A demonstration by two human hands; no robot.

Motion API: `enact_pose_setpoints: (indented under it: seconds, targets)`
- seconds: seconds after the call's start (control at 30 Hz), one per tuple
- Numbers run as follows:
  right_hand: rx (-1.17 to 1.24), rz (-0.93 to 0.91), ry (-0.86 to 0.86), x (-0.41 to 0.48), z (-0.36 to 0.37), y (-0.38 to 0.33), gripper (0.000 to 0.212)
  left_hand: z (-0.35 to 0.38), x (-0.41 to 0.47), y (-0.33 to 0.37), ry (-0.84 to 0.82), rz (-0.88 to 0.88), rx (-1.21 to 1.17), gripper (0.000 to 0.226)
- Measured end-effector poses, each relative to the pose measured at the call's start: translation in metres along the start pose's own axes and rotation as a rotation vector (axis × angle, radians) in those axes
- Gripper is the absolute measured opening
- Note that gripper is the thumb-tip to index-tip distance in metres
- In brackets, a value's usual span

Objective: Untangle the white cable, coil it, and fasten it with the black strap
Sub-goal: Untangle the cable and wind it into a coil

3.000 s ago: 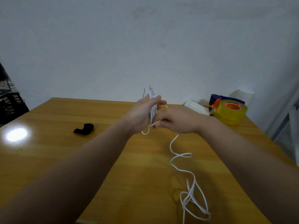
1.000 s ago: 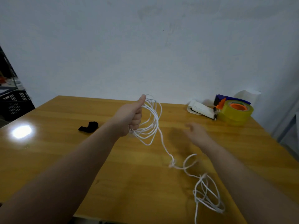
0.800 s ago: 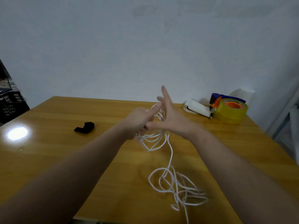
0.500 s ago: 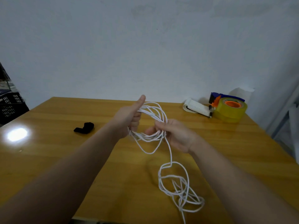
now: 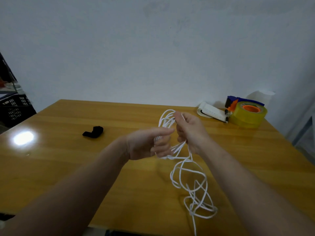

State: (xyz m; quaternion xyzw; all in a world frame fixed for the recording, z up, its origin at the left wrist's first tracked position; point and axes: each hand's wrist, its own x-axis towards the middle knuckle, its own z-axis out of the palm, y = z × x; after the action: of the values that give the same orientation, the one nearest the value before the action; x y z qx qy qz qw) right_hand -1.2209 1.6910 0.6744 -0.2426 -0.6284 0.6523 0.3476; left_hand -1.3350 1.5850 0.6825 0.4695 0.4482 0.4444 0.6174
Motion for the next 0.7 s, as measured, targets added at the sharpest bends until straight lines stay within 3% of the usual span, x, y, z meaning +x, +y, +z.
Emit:
enact_pose_setpoints:
  seconds: [0.07, 0.23, 0.33, 0.43, 0.6, 0.7]
  targets:
    - [0.007, 0.007, 0.042, 0.004, -0.002, -0.005, 0.038, 0.002, 0.002, -0.004, 0.107, 0.169, -0.018, 0.040]
    - [0.137, 0.237, 0.160, 0.010, 0.002, 0.000, 0.049, 0.007, 0.015, -0.009, 0.380, 0.450, -0.374, 0.036]
    - [0.172, 0.324, 0.148, 0.011, 0.014, 0.005, 0.052, 0.007, 0.019, -0.006, 0.439, 0.453, -0.607, 0.045]
    - [-0.017, 0.338, 0.043, 0.008, 0.014, 0.004, 0.054, 0.002, 0.021, 0.001, 0.466, 0.393, -0.782, 0.054]
    - [-0.175, 0.421, -0.308, 0.002, -0.007, 0.005, 0.037, -0.013, 0.019, 0.016, 0.729, 0.357, -0.585, 0.052]
    - [-0.157, 0.308, -0.318, 0.008, -0.034, 0.009, 0.020, -0.028, 0.010, 0.024, 0.760, 0.321, -0.525, 0.053]
